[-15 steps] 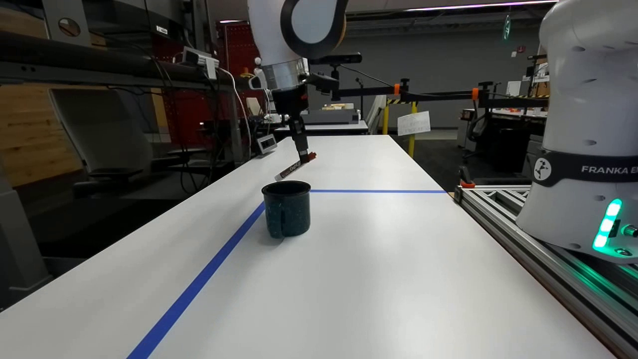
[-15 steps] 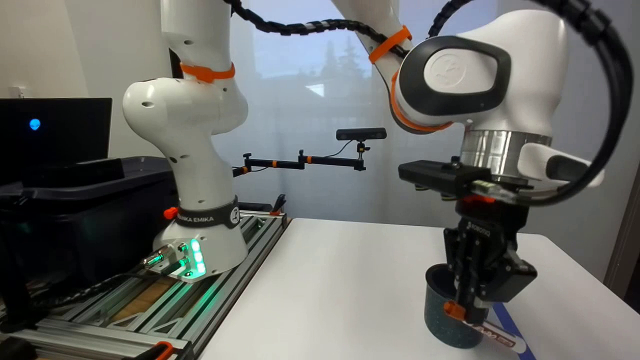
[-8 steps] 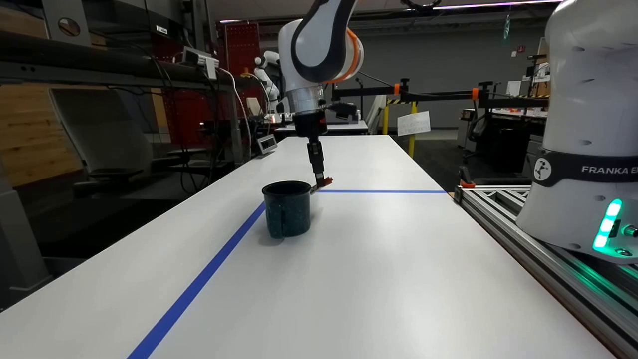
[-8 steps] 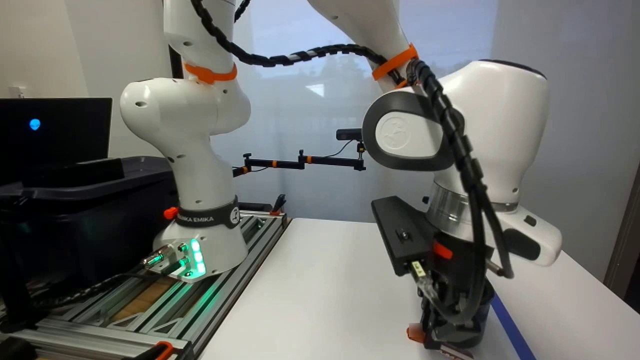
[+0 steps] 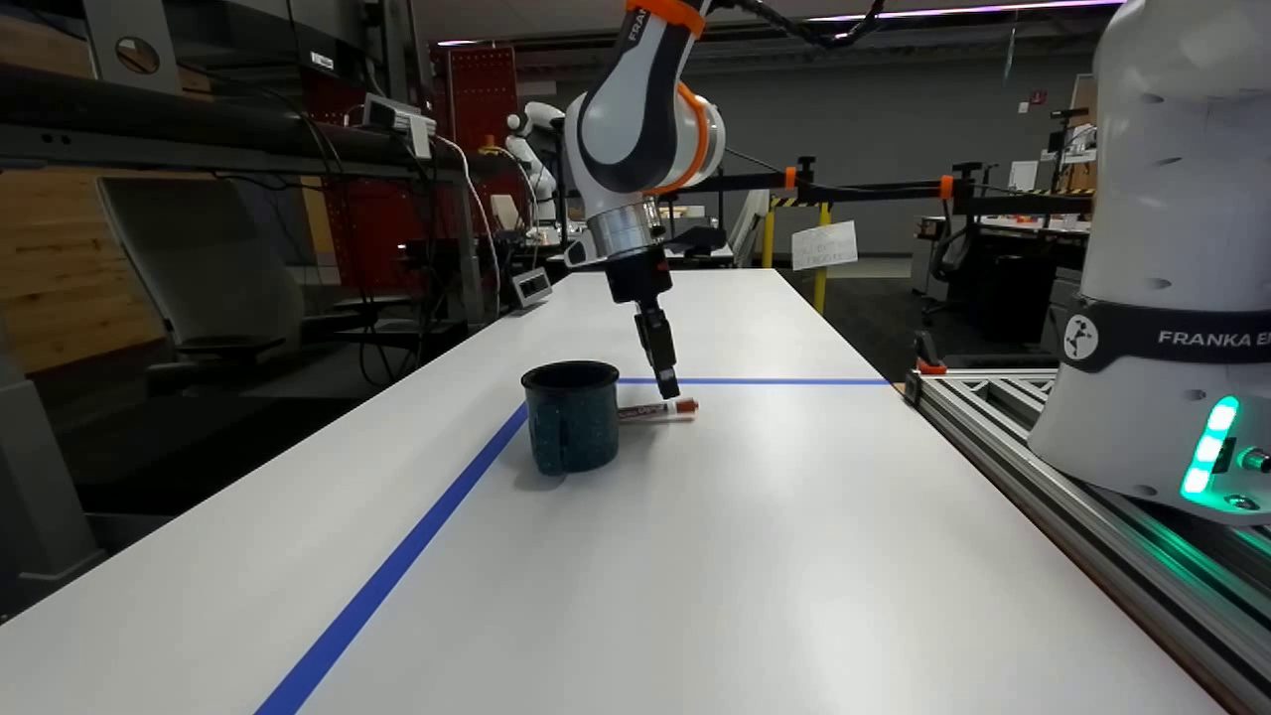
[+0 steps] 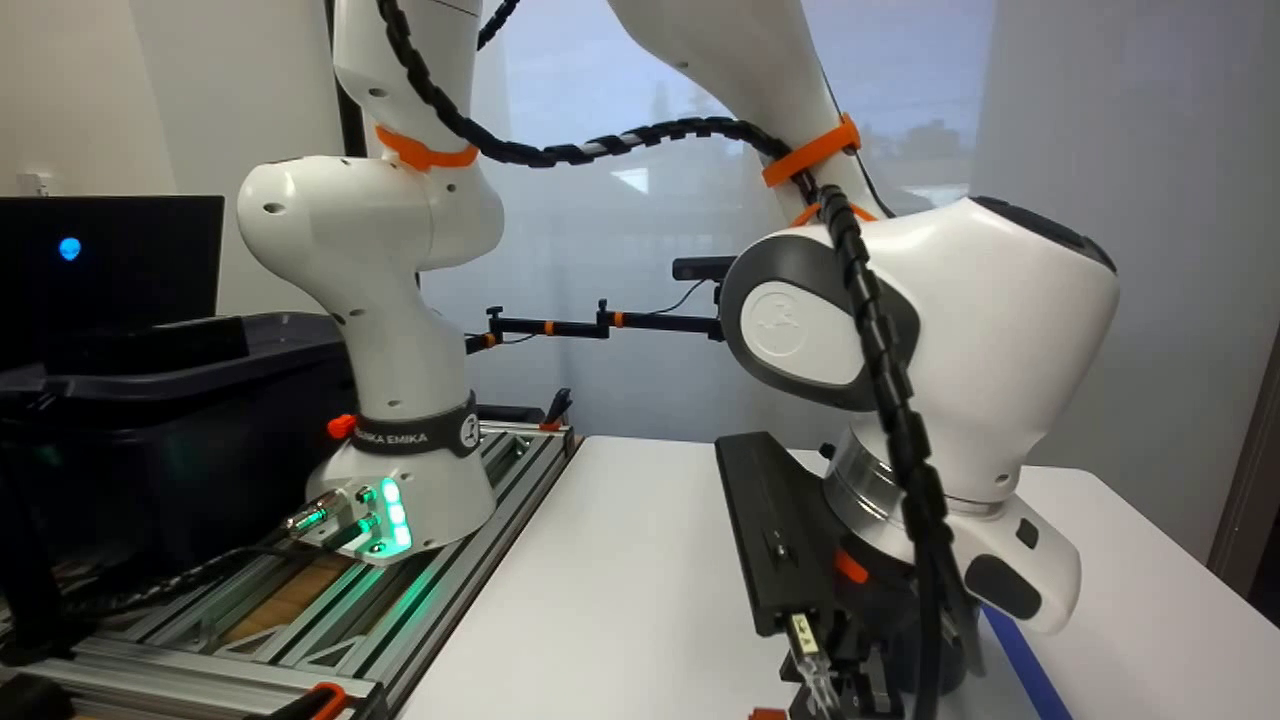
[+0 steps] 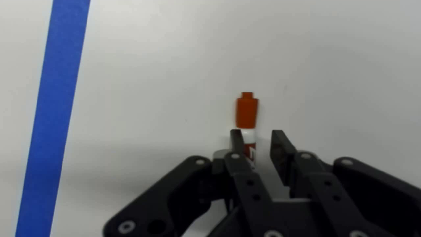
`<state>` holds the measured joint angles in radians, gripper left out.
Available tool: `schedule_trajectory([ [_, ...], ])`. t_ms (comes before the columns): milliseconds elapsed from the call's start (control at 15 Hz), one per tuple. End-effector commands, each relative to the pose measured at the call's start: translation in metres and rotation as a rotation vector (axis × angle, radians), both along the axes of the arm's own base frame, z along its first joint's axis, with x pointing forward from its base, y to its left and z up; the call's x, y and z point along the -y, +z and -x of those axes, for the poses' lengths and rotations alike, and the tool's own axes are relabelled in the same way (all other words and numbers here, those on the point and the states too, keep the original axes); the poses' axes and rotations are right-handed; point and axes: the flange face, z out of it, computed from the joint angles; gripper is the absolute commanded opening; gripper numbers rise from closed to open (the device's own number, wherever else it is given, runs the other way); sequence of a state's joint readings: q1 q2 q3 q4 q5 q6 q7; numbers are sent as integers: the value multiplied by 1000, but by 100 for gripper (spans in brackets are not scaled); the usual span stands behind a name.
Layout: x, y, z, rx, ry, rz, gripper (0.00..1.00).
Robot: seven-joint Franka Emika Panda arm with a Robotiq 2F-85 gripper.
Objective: Place the sharpie on the table
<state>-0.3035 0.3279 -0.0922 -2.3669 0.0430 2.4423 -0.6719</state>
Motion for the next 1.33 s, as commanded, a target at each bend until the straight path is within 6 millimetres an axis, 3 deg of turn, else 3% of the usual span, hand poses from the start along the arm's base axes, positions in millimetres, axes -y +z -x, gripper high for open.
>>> schedule_trajectory([
  [0, -7, 10, -6, -57, 48, -10, 59],
  [200, -23, 36, -14, -83, 63, 2, 83],
  [400, -41, 69, -23, -116, 23, 54, 100],
  [533, -55, 92, -29, -127, -16, 79, 100],
  [867, -84, 147, -54, 99, -141, 208, 100],
  [1133, -98, 166, -64, 243, -208, 263, 100],
  [1267, -102, 168, -63, 217, -202, 227, 100],
])
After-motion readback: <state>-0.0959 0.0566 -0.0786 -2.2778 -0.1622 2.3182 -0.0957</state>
